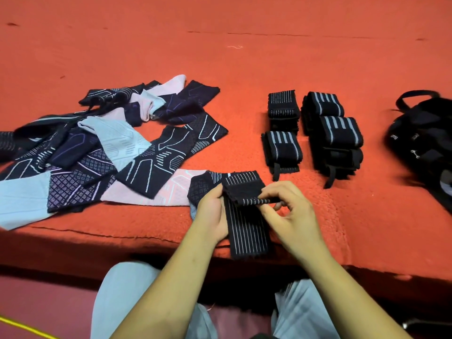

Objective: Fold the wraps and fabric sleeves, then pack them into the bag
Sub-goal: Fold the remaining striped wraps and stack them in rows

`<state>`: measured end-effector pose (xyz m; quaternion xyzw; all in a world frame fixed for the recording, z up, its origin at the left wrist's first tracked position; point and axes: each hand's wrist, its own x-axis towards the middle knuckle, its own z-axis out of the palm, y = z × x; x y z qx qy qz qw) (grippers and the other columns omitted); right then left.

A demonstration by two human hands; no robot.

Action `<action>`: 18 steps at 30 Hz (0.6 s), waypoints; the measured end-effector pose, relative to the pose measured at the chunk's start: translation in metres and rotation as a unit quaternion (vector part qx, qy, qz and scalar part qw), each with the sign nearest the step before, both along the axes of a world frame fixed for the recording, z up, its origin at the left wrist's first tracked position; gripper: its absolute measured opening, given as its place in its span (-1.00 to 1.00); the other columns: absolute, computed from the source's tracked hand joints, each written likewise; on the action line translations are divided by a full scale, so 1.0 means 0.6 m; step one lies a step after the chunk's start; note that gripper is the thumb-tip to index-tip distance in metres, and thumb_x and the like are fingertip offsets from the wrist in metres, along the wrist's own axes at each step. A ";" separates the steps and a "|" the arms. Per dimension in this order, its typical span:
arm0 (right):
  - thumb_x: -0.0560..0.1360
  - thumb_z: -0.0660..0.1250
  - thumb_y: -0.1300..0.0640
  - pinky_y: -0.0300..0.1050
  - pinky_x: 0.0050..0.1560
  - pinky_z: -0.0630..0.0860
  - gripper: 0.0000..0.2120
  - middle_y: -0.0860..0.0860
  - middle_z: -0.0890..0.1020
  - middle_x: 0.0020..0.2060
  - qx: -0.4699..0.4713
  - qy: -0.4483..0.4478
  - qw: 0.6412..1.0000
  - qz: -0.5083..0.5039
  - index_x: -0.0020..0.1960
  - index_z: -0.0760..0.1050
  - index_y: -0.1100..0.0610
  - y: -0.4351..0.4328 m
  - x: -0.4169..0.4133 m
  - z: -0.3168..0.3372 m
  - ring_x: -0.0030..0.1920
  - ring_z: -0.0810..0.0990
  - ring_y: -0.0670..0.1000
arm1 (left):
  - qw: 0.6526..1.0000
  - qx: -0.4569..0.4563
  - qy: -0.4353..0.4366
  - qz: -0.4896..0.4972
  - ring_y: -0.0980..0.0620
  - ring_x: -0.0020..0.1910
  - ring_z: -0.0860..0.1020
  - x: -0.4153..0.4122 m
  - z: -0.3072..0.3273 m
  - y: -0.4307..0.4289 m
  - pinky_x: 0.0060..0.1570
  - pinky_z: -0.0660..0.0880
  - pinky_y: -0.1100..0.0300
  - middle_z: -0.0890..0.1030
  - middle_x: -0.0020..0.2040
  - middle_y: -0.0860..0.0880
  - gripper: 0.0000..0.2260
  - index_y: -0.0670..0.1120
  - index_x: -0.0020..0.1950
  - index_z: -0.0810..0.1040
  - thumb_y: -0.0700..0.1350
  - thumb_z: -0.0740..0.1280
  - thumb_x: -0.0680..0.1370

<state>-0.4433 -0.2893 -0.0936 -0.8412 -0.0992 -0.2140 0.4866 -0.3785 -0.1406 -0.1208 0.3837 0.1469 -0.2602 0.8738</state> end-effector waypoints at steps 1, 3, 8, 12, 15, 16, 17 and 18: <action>0.38 0.42 0.40 -0.33 -0.09 0.41 -0.78 -0.06 0.59 -0.08 0.001 0.008 1.000 0.003 -0.10 0.61 0.12 0.001 -0.003 -0.002 0.00 0.58 -0.06 | 1.000 0.004 0.001 0.010 -0.20 -0.03 0.66 0.001 0.003 -0.002 0.11 0.54 -0.06 0.67 0.03 -0.28 -0.59 -0.30 0.22 0.56 -0.04 0.09 0.64; 0.38 0.43 0.41 -0.39 -0.09 0.40 -0.77 -0.05 0.57 -0.08 0.007 0.030 1.000 0.004 -0.11 0.61 0.11 0.005 -0.009 -0.008 0.01 0.56 -0.07 | 1.000 0.013 0.000 0.024 -0.17 -0.16 0.68 0.004 0.005 -0.005 -0.07 0.58 0.01 0.68 -0.10 -0.25 -0.62 -0.27 0.05 0.60 -0.04 0.10 0.63; 0.38 0.44 0.33 -0.27 -0.08 0.47 -0.77 -0.10 0.49 -0.03 0.007 0.067 0.998 -0.003 -0.11 0.60 0.02 0.013 -0.022 -0.032 0.05 0.54 -0.05 | 0.997 0.033 0.005 0.063 -0.17 -0.17 0.65 0.006 0.004 -0.008 -0.10 0.59 0.02 0.66 -0.14 -0.21 -0.64 -0.20 -0.05 0.59 0.00 0.11 0.63; 0.36 0.42 0.32 -0.32 -0.06 0.45 -0.78 -0.08 0.46 0.01 0.006 0.076 0.997 -0.003 -0.14 0.58 0.01 0.006 -0.031 -0.041 0.06 0.51 -0.05 | 0.997 0.007 0.003 0.075 -0.14 -0.16 0.65 0.012 0.009 -0.006 0.01 0.56 -0.02 0.68 -0.12 -0.17 -0.71 -0.16 -0.01 0.61 -0.05 0.14 0.61; 0.36 0.44 0.34 -0.34 -0.03 0.47 -0.73 -0.08 0.40 0.13 0.008 0.115 0.993 -0.013 -0.17 0.58 -0.04 0.004 -0.037 -0.050 0.17 0.45 -0.16 | 0.996 -0.020 0.000 0.083 -0.17 -0.03 0.65 0.008 0.010 -0.011 0.10 0.54 -0.03 0.68 0.06 -0.22 -0.70 -0.16 0.13 0.56 -0.03 0.12 0.63; 0.36 0.44 0.34 -0.36 0.00 0.46 -0.71 -0.08 0.39 0.16 0.005 0.132 0.991 -0.011 -0.18 0.57 -0.06 0.004 -0.037 -0.052 0.22 0.42 -0.21 | 0.996 -0.026 -0.004 0.084 -0.17 -0.01 0.65 0.006 0.010 -0.014 0.09 0.55 -0.02 0.67 0.09 -0.23 -0.69 -0.17 0.15 0.55 0.00 0.12 0.64; 0.35 0.43 0.33 -0.37 0.03 0.45 -0.71 -0.08 0.40 0.18 0.001 0.147 0.989 -0.001 -0.19 0.56 -0.08 0.004 -0.037 -0.053 0.24 0.41 -0.24 | 0.996 -0.027 -0.009 0.084 -0.17 -0.01 0.66 0.004 0.010 -0.016 0.07 0.57 -0.01 0.67 0.12 -0.24 -0.67 -0.18 0.16 0.54 0.03 0.14 0.64; 0.35 0.42 0.31 -0.38 0.07 0.42 -0.71 -0.08 0.42 0.17 -0.001 0.158 0.987 0.013 -0.20 0.54 -0.09 0.004 -0.036 -0.052 0.25 0.42 -0.23 | 0.996 -0.029 -0.014 0.083 -0.17 0.01 0.66 0.002 0.010 -0.018 0.05 0.58 0.00 0.66 0.14 -0.25 -0.66 -0.18 0.16 0.53 0.06 0.16 0.64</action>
